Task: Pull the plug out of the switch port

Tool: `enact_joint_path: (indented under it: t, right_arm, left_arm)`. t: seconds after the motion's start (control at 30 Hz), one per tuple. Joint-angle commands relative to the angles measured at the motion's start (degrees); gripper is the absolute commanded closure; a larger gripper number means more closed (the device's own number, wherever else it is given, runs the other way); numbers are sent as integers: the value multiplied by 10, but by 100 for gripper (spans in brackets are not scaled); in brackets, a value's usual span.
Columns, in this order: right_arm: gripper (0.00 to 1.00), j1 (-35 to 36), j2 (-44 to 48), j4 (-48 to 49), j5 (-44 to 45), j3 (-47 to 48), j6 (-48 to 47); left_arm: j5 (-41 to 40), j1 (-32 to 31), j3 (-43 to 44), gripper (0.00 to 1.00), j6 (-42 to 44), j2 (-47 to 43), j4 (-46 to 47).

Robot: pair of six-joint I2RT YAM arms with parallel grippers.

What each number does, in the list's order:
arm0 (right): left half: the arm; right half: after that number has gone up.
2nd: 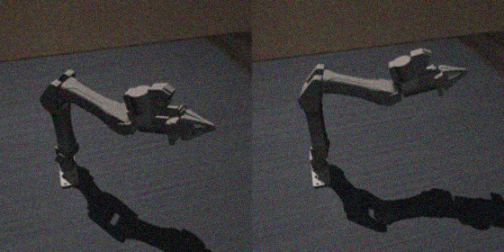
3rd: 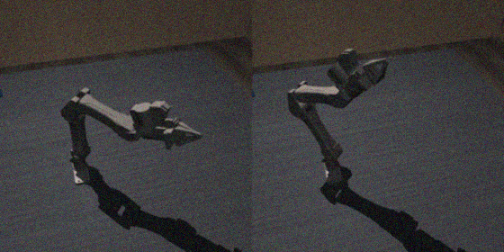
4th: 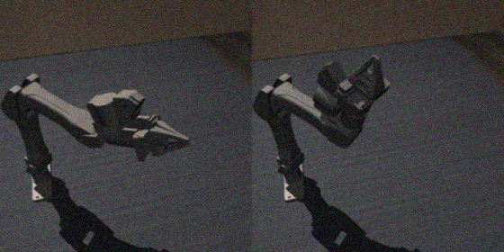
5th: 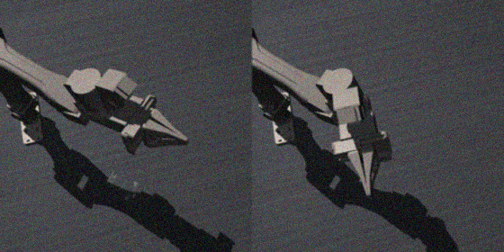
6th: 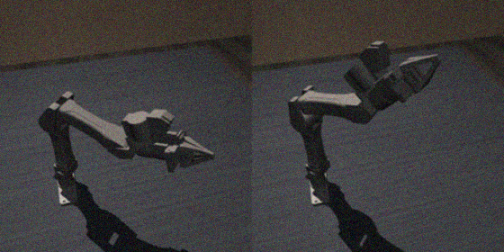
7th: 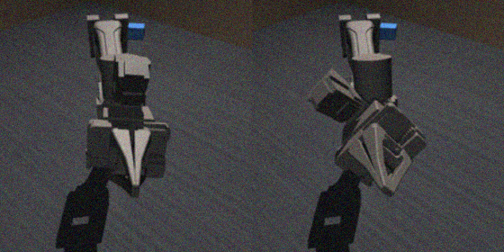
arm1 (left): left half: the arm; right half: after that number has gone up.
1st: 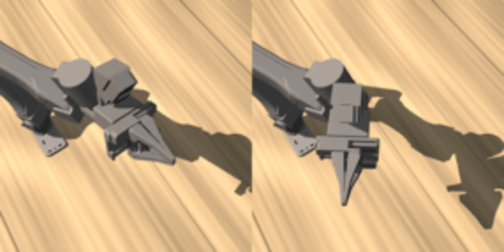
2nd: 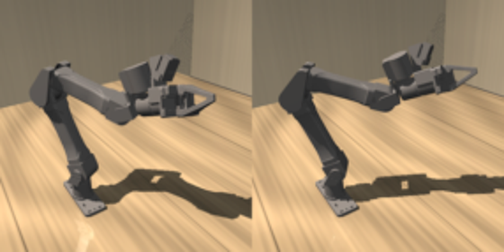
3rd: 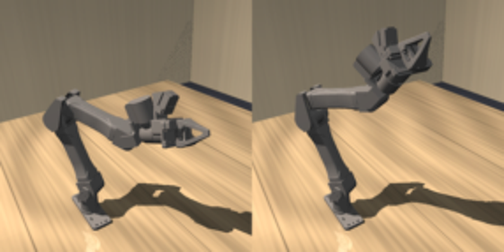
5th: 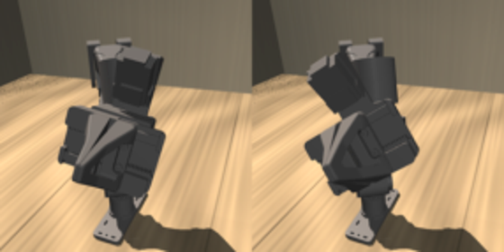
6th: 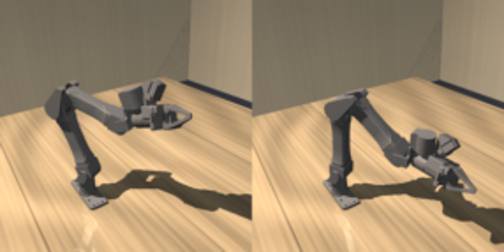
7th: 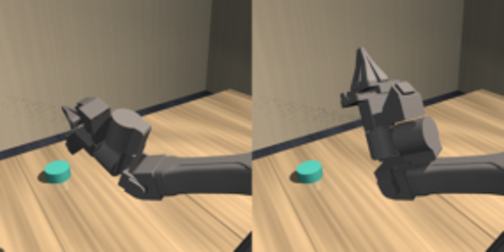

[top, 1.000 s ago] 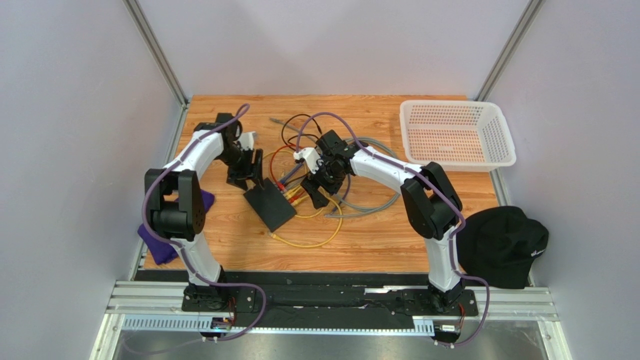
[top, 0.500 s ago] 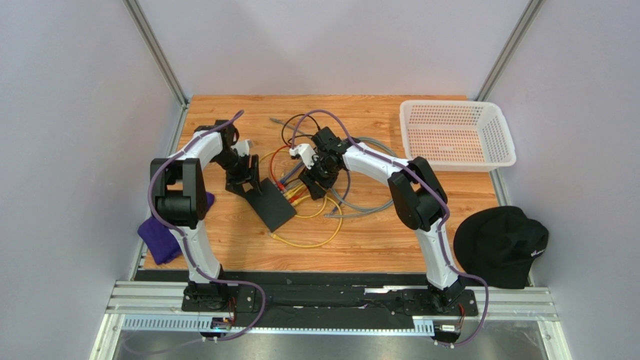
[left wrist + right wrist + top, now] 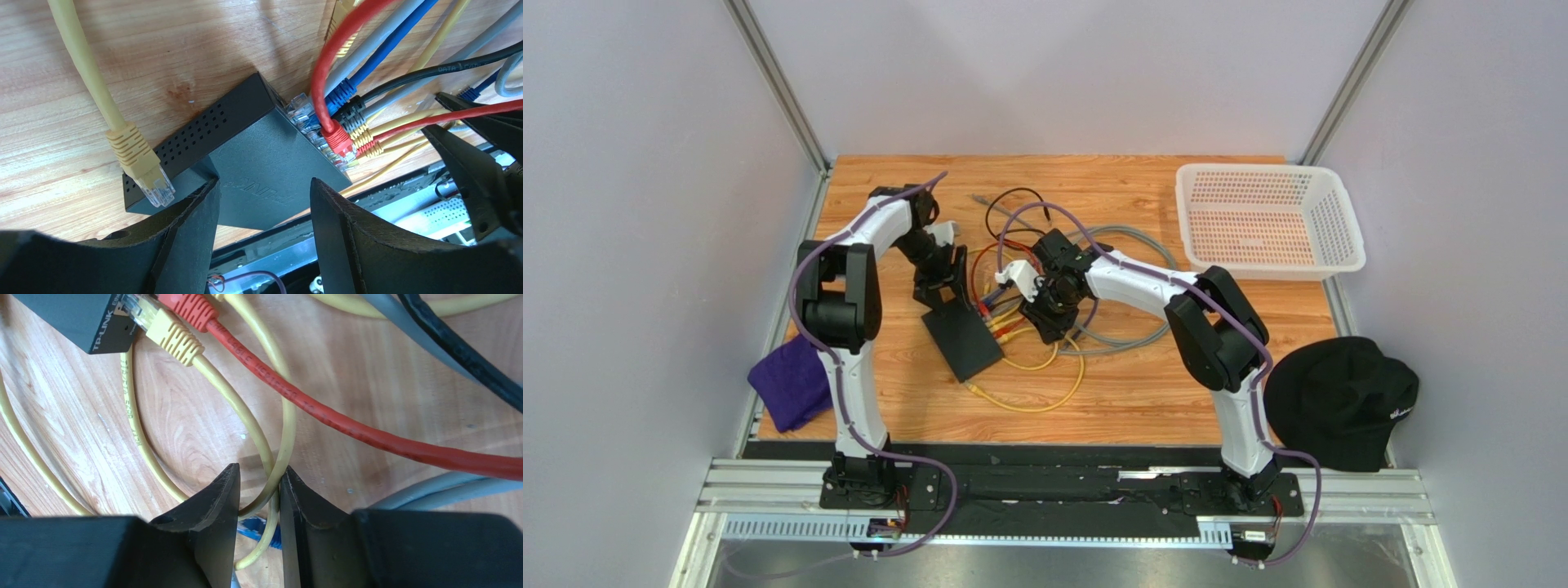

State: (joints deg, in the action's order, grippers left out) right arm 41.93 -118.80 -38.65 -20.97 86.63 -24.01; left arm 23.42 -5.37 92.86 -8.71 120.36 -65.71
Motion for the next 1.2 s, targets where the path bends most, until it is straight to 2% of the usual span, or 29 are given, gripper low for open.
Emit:
enact_joint_path:
  t: [0.0, 0.1, 0.27, 0.33, 0.37, 0.5, 0.53, 0.57, 0.63, 0.67, 0.8, 0.87, 1.0, 1.03, 1.17]
  right_arm:
    - [69, 27, 12, -16, -4, -1, -21]
    - [71, 48, 7, -19, -14, -1, -19]
    - [71, 87, 21, -19, -7, -29, -17]
    - [62, 102, 26, -19, 1, -38, -20]
    - [50, 114, 33, -18, 21, -44, -23]
    - [25, 108, 58, -20, 98, -37, -45]
    - [22, 102, 61, -43, 105, -27, -55]
    - [17, 84, 64, -57, 96, -17, -73]
    - [12, 54, 65, -100, 74, 19, -82]
    - [0, 47, 60, -120, 49, 41, -88]
    - [0, 27, 17, -253, 2, 175, -77]
    - [2, 21, 8, -305, -61, 238, -71]
    - [6, 20, 8, -241, -77, 266, -30]
    - [8, 20, 5, -197, -78, 269, -9]
    - [32, 25, -39, -114, -72, 308, 23]
  left_arm:
    - [-32, -1, -5, 35, 26, 30, 60]
    - [-9, 7, -15, 36, 27, 10, 63]
    - [-7, 41, -59, 33, 23, -112, 104]
    - [-12, 68, -85, 32, 29, -144, 102]
    - [-9, 84, -97, 31, 30, -151, 100]
    - [2, 122, -174, 30, 18, -173, 119]
    - [2, 126, -183, 30, 15, -179, 131]
    - [4, 127, -188, 28, 17, -179, 133]
    - [4, 127, -177, 27, 35, -165, 111]
    - [0, 127, -168, 27, 41, -158, 100]
    - [5, 127, -151, 27, 57, -151, 91]
    - [8, 127, -156, 27, 61, -149, 96]
    - [12, 128, -186, 28, 70, -160, 88]
    - [13, 128, -195, 29, 70, -169, 93]
    - [19, 128, -235, 35, 62, -193, 113]
